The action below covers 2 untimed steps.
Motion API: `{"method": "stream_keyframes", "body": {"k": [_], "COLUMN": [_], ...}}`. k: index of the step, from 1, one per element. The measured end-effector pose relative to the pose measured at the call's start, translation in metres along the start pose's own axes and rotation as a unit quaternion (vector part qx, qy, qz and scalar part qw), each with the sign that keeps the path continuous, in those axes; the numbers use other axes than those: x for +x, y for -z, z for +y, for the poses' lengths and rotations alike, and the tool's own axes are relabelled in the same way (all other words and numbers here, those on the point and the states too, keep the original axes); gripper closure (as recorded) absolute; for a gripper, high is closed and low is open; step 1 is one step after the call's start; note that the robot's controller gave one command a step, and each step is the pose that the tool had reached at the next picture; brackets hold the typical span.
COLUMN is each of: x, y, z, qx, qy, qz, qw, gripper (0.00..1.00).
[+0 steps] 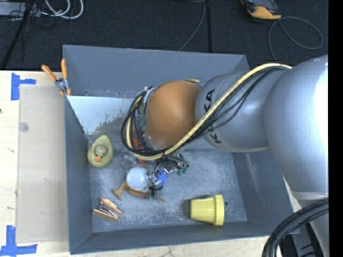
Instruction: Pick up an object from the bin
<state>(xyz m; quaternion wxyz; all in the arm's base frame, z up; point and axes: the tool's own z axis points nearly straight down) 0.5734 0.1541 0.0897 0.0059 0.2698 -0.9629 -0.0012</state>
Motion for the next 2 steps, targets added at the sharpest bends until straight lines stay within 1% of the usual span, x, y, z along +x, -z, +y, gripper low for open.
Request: {"method": "stream_keyframes", "body": {"k": [1, 2], "x": [-0.0068, -0.0067], "y": [-0.0119, -0.012], "z": [-0.0149, -0.015], "qx": [0.002, 0.002], "qy": [-0.033, -0.034], "qz": [0.0045, 0.0045], "qw": [0.9994, 0.9994], "gripper": [1.0, 1.0]}}
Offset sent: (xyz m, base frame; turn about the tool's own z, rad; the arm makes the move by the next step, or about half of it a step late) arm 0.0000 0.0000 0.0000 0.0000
